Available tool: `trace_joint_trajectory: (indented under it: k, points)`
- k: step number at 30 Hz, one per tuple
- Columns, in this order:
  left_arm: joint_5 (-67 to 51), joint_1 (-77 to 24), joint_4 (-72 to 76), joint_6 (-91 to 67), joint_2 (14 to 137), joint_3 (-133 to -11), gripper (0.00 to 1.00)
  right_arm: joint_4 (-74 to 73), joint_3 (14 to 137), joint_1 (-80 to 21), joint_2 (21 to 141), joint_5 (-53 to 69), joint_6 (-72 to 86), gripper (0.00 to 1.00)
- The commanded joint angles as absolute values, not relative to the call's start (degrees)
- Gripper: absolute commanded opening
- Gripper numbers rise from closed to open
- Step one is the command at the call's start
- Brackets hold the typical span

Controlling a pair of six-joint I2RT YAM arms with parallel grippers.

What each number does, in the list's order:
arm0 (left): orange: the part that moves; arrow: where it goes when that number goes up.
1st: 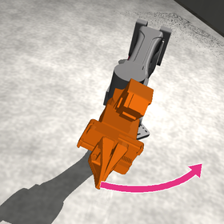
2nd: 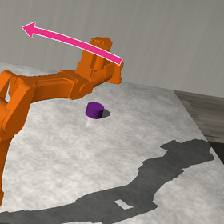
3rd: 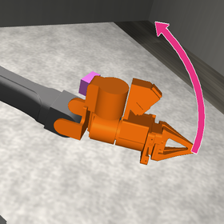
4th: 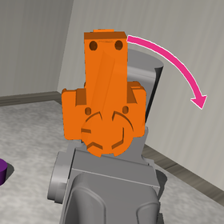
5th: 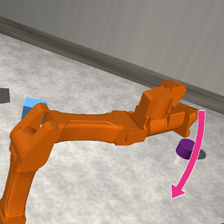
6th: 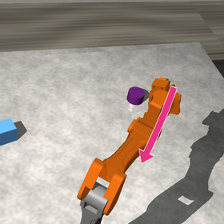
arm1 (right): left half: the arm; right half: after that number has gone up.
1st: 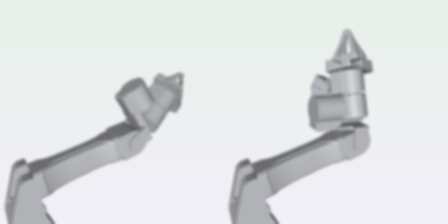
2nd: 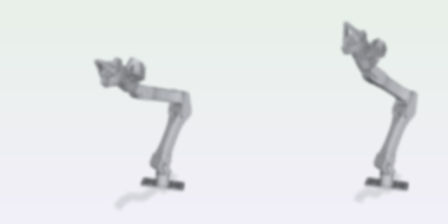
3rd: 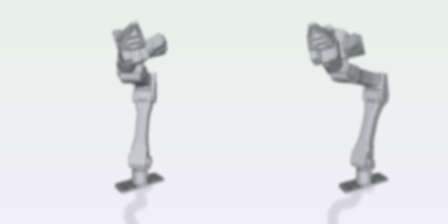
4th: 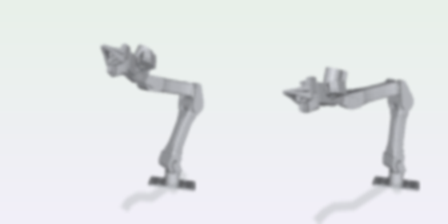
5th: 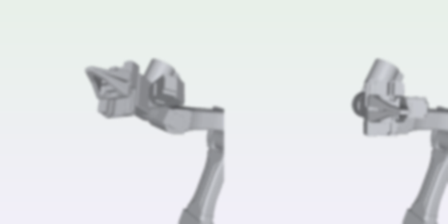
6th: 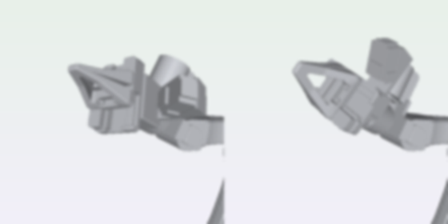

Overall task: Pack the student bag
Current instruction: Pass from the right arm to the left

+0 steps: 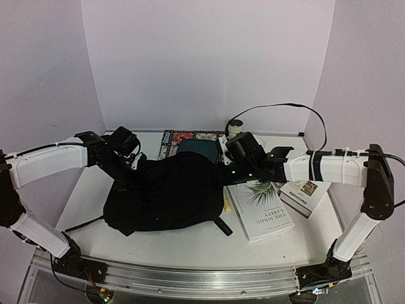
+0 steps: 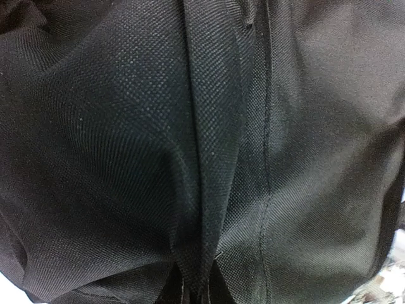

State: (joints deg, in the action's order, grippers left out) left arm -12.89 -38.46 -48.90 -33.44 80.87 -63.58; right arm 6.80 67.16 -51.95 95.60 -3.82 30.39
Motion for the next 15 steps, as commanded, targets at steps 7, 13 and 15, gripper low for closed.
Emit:
trace_joint_trajectory:
  k: [7,13,15]
  points:
    - [-19.7,-38.6,-35.2,-54.0,76.9,-57.7,0.00,-1.4,75.0,-51.9,96.5,-10.2,28.7,0.37]
    - [-19.8,-38.6,-32.9,-59.9,80.6,-58.3,0.00,-8.3,76.4,-55.5,92.2,-12.9,27.3,0.50]
    - [-19.5,-38.6,-32.0,-61.1,81.1,-58.8,0.00,-10.3,77.0,-57.1,91.2,-13.0,27.1,0.51]
